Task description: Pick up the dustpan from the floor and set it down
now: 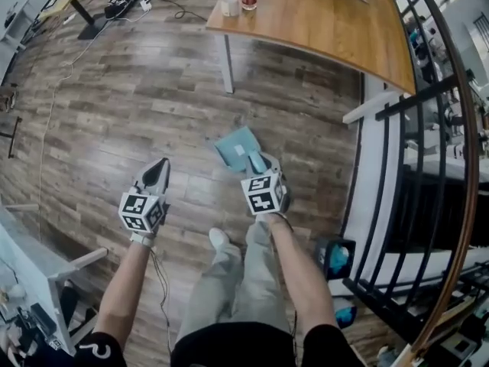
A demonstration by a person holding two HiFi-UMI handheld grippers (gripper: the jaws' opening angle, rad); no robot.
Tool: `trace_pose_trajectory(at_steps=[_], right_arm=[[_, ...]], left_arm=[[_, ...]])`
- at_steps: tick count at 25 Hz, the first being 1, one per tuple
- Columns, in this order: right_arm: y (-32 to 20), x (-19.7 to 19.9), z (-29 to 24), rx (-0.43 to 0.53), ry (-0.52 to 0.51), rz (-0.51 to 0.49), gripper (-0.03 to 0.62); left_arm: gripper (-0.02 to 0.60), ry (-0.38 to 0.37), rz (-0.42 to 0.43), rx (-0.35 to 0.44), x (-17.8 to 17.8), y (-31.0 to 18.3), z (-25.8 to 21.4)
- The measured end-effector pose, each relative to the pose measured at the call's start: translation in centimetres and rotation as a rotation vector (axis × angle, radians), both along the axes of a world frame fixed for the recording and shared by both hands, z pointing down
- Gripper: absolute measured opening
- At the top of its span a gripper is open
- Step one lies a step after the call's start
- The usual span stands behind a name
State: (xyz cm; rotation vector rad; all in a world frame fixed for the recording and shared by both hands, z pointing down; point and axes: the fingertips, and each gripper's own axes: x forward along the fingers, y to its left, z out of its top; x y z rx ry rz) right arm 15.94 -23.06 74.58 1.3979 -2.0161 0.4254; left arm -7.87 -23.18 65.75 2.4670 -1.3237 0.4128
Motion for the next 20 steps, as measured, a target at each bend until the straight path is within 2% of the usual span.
trace_pose_trajectory(at_steps=[8, 20], right_arm=[[-1.2, -0.6, 7.1, -0.018, 0.011, -0.003, 0.081], [-2.2, -1.2, 11.6, -0.011, 0.019, -0.03, 0.083]], left_arm=[[-0.002, 0.034, -0.006, -0.021, 1.1, 0.0, 6.2], [-0.002, 0.051, -0.017, -0.03, 2.3, -0.9, 10.3]])
